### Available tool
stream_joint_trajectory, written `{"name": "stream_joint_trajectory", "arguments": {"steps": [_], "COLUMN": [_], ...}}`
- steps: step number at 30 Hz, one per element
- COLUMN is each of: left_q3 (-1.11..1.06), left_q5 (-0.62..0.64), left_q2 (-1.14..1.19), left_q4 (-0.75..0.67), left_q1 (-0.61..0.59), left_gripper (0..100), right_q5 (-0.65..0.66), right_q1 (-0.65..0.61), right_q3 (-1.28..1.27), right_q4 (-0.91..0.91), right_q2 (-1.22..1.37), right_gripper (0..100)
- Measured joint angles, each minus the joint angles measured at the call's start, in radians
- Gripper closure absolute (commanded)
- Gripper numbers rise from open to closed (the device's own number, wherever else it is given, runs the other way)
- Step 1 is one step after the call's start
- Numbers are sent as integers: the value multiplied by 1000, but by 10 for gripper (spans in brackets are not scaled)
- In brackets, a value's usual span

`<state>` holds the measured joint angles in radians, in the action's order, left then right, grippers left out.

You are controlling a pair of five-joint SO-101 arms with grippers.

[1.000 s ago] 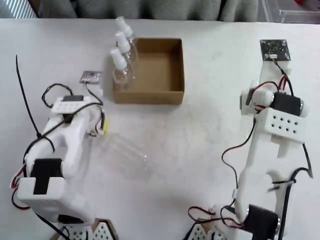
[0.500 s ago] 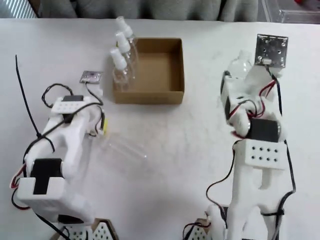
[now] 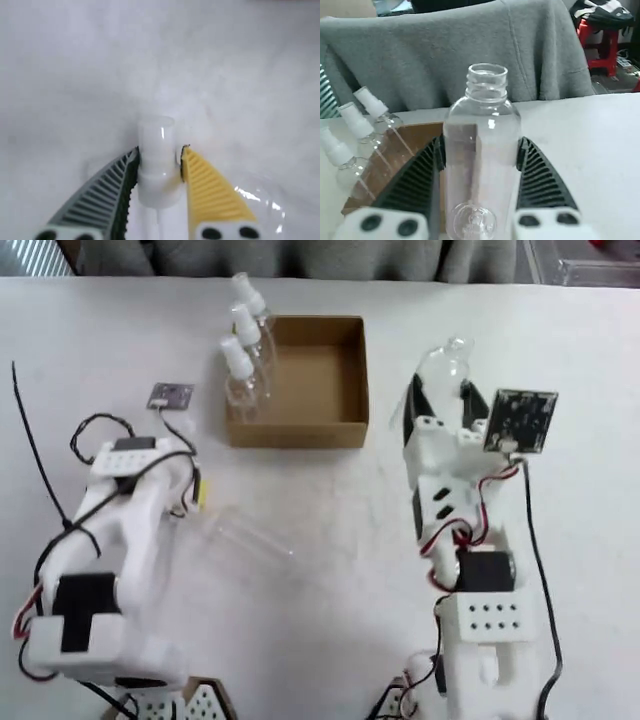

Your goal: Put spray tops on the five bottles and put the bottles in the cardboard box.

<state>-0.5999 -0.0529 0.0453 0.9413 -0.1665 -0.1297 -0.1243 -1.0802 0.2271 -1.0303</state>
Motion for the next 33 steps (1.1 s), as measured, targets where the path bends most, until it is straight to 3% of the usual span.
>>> {"name": "stream_joint_trajectory", "arguments": {"steps": [8,20,27,33], "left_q3": [-106,-3,181,333], "left_q5": [0,0,0,60], "left_q2": [-325,-896,-977,-977], "left_q4": [-17,-51,-143,-146], "left_q1": [-2,-2,26,190], "left_gripper": [917,920,920,920], "right_q5": [-9,-9,80,84], "right_q1": [-140,-457,-652,-721], "right_q3": [-167,-488,-542,-552], "right_q4": [-75,-75,32,38], "right_q2": [-157,-598,-755,-758], "right_gripper": [983,983,983,983]}}
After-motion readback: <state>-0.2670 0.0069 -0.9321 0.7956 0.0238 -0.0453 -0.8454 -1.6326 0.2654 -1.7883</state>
